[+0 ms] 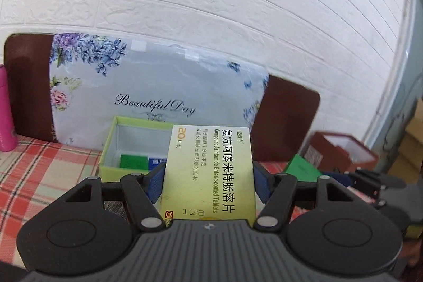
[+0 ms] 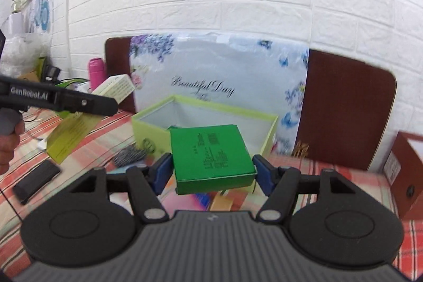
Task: Organize objects
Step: 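Lift the yellow box into the lime-green box while right drops green packet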
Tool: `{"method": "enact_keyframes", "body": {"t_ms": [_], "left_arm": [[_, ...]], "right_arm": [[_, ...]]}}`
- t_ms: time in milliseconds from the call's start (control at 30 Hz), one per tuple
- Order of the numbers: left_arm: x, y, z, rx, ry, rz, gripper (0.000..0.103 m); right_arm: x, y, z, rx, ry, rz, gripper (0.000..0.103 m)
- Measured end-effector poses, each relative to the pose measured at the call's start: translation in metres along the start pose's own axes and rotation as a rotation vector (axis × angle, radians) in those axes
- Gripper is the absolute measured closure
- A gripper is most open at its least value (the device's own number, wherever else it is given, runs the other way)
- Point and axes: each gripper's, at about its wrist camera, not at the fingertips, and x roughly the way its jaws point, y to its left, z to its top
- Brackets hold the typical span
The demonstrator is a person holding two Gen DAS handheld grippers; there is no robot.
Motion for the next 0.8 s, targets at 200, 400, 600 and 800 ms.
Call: {"method": "enact_keyframes", "body": {"t_ms": [200,400,600,800], "left_arm": [[0.071,0.002,0.032,-0.021,0.025,0.054,0.034],[0.145,0.015,0.041,-0.023,0.109,0.107,0.034],[0.196,0.036,0.036,-0.044,0.195,0.133,0.034],[0.213,0.048,0.029,-0.064,0.210,0.170,0.021]], "right_arm": [[0.081,-0.014,0.033,-0.020,0.032,-0.115,0.038],[0.161,-0.014,0.040,-0.101,0.117,-0.150,0.038],[0.211,-0.022,0.029,-0.085,0.205,-0.132,0.038],[0.241,-0.027,0.021,-0.085,0.243,-0.101,0.026]]}}
